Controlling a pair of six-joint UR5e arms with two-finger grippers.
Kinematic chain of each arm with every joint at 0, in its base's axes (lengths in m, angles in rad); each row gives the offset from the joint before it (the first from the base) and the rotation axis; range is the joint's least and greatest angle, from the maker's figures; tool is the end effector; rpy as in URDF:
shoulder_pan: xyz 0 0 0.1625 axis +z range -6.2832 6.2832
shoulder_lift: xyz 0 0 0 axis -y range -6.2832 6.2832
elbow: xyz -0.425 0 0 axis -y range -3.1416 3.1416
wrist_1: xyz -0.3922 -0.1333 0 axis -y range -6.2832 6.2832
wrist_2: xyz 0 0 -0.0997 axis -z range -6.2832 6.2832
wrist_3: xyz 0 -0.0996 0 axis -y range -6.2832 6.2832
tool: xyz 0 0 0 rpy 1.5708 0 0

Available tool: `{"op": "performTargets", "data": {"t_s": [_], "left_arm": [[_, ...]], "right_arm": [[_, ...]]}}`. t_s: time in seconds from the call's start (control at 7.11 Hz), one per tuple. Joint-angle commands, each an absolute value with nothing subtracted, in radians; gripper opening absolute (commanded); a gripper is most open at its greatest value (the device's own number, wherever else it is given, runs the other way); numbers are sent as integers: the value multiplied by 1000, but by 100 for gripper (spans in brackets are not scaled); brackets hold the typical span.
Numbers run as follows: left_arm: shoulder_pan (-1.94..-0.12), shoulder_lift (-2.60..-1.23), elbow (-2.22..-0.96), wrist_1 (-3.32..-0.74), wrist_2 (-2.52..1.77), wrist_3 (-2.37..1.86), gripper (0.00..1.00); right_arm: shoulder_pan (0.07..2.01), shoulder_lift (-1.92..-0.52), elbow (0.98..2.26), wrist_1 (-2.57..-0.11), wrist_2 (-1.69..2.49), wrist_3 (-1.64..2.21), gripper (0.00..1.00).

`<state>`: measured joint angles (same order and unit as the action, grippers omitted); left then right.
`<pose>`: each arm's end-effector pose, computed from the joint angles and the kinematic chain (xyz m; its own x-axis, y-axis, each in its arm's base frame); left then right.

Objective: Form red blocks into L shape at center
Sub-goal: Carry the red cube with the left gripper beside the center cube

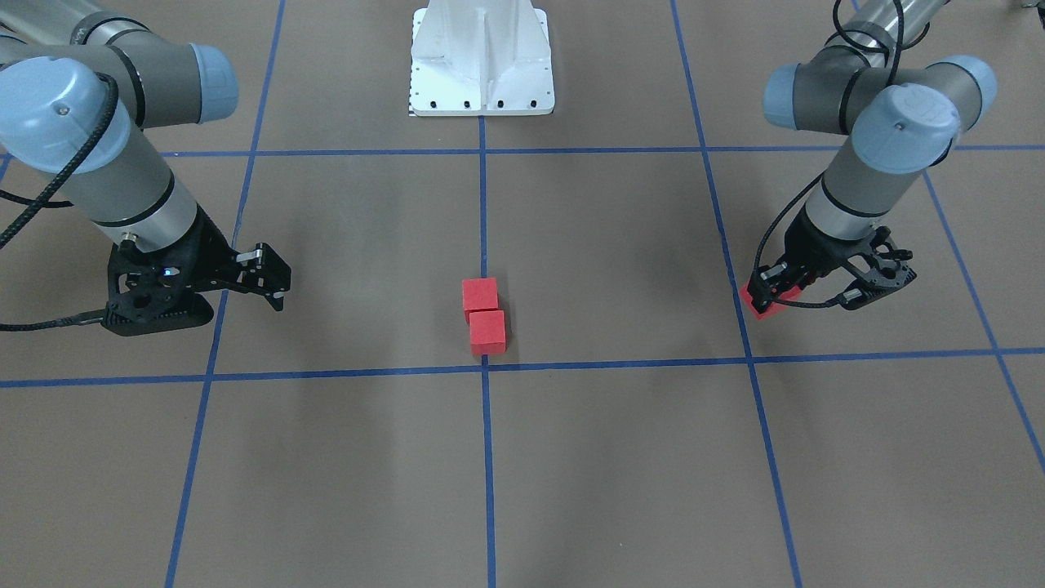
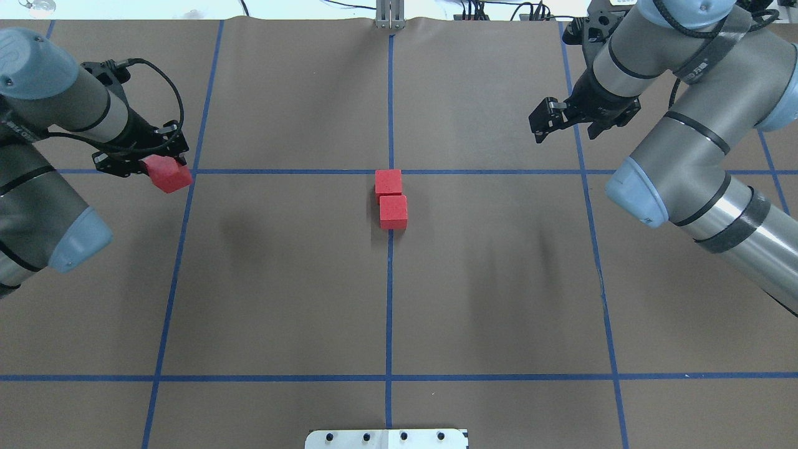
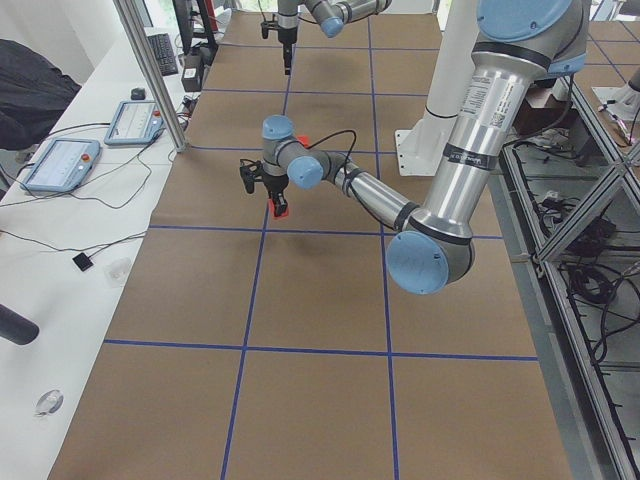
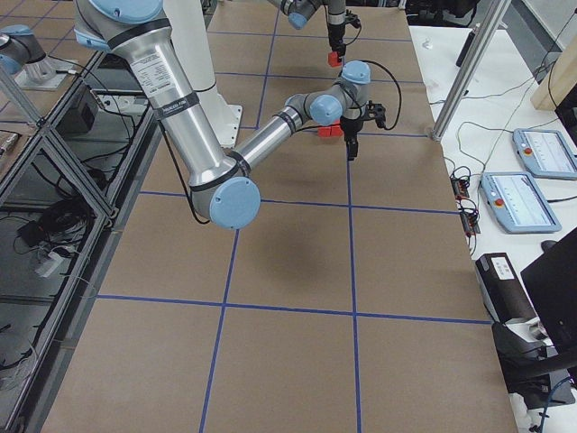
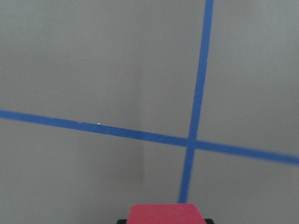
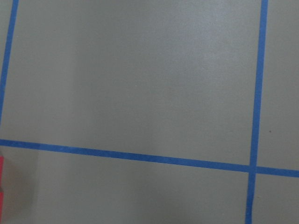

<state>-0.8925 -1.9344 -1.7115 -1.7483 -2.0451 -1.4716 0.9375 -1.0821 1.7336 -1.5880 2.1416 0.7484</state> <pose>0.3255 -0.5439 0.3762 0.5355 -0.5241 -0.6622 0.4613 0.8383 -0.2905 -0.3155 -0.5640 0.3084 0.6826 -0.1122 0.7222 0.0167 0.9903 0.1381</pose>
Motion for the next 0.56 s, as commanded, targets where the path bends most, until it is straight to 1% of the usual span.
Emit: {"op": "performTargets", "data": {"t_s": [0.0,0.14,0.42], "left_arm": [[-812,-2075,-1675,-1645,-1957,-1948,0],[-746,-2164,-1613,-1590,-1871,-2102,0],[-706,-2349,-1425,-1560,-1852,-2357,0]], "right_arm": [[985,-1161,1735,-1580,2175,605,99],[1000,-1190,1736,-1578,2175,560,99],[1043,-1242,1735,-1580,2174,419,99]]}}
